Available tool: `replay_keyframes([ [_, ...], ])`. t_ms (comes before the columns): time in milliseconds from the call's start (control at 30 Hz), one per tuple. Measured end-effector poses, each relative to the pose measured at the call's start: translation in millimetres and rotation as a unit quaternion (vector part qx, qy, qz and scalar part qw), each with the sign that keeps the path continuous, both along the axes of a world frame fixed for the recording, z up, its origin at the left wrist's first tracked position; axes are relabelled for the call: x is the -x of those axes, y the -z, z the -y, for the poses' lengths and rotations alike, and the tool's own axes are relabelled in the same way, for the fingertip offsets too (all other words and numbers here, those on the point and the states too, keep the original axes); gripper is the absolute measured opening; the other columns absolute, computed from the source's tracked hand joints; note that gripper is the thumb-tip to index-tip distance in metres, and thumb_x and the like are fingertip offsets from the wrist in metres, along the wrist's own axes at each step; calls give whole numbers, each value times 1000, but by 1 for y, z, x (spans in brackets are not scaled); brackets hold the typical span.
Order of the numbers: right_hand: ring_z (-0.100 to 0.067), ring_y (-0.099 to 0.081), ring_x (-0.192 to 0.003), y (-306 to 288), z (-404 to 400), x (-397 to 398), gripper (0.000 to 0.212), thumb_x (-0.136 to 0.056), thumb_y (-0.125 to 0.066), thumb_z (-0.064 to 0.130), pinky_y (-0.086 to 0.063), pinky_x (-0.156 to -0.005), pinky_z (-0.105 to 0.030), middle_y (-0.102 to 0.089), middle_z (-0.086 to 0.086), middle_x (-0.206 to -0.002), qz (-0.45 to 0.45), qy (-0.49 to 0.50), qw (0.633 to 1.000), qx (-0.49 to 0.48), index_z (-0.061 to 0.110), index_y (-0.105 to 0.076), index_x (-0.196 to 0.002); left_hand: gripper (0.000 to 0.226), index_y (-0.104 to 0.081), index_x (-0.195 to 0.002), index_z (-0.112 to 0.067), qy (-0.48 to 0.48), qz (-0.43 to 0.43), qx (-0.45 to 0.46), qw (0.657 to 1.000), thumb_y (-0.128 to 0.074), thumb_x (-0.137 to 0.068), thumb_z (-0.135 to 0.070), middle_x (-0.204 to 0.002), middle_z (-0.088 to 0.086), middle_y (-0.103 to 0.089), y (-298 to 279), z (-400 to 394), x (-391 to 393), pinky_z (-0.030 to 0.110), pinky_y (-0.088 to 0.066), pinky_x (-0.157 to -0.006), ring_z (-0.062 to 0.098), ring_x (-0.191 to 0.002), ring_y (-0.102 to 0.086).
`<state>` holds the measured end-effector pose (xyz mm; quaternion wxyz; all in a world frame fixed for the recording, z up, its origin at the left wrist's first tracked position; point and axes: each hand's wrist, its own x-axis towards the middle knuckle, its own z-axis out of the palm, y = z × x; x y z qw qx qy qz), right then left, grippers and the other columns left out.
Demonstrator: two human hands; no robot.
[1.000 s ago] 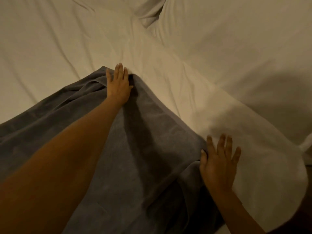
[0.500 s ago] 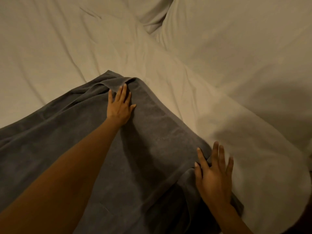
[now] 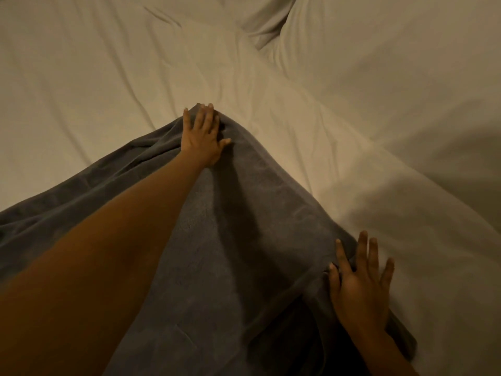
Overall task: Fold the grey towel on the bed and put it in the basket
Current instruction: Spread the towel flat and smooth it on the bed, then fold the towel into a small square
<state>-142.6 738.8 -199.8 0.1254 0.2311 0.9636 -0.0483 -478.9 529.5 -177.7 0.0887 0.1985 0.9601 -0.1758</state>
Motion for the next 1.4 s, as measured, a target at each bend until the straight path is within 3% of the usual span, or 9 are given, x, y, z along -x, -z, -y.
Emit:
replay_keyframes([
  [133, -24, 11, -146, -10, -5, -2, 58, -95, -18, 49, 10, -115, -49, 2, -11, -159, -17, -28, 999, 29, 28, -26, -148, 78, 5, -151, -11, -42, 79, -86, 992, -11, -94, -62, -158, 14, 16, 17, -10, -54, 53, 12, -115, 27, -146, 16],
  [233, -28, 5, -147, -22, -7, -6, 49, -98, -32, 46, 9, -116, -47, -1, -12, -159, -16, -115, 991, 60, 34, -32, -145, 76, 4, -151, -11, -89, 137, -135, 977, -13, -95, -59, -159, 14, 14, 26, -13, -106, 53, 10, -116, 28, -147, 14],
  [300, -30, 12, -146, -24, -10, -8, 48, -98, -36, 46, 14, -114, -45, 10, -11, -159, 17, -172, 983, 66, 39, -31, -145, 74, 2, -152, -12, -126, 157, -165, 966, -16, -96, -58, -159, 13, 11, 30, -15, -137, 53, 7, -117, 27, -147, 11],
  [433, -27, 22, -144, -28, -22, -17, 48, -96, -40, 45, 21, -109, -42, 19, -10, -158, 28, -225, 973, 50, 39, -32, -144, 72, 2, -152, -13, -156, 164, -201, 953, -17, -97, -56, -160, 12, 9, 32, -27, -202, 53, 5, -117, 25, -148, 8],
  [767, -30, 11, -147, -26, -53, -15, 47, -98, -40, 40, 9, -116, -46, 8, -17, -159, 16, -282, 959, 31, 29, -36, -144, 70, 2, -152, -15, -266, 148, -270, 914, -21, -98, -53, -161, 8, 7, 36, -65, -339, 50, 3, -118, 20, -148, 6],
  [967, -27, 3, -148, -33, -63, -7, 30, -95, -48, 30, 6, -117, -42, -3, -18, -159, -34, -347, 935, 67, 20, -62, -120, 58, -17, -150, -26, -247, 69, -289, 922, -25, -98, -51, -161, 5, 6, 28, -91, -401, 49, 4, -118, 21, -148, 7],
  [1100, -28, 0, -148, -26, -73, -3, 20, -90, -55, 25, 3, -118, -42, -8, -18, -159, -51, -374, 922, 83, 13, -67, -101, 55, -24, -149, -24, -252, 53, -272, 927, -27, -99, -48, -160, 8, 8, 30, -105, -432, 48, 6, -117, 23, -148, 10],
  [1300, -31, -7, -147, -15, -80, 7, 16, -85, -64, 24, -4, -118, -43, -16, -17, -158, -71, -365, 919, 128, 21, -73, -97, 48, -44, -140, -24, -291, 44, -340, 893, -37, -98, -46, -161, 8, 5, 31, -118, -439, 43, 7, -118, 21, -148, 8],
  [1400, -32, -12, -146, -12, -89, 4, 8, -83, -67, 22, -8, -118, -44, -21, -17, -156, -96, -326, 928, 152, 24, -73, -88, 33, -66, -115, -16, -347, 16, -414, 841, -54, -92, -38, -160, 10, -10, 27, -126, -435, 45, -3, -119, 24, -148, -5],
])
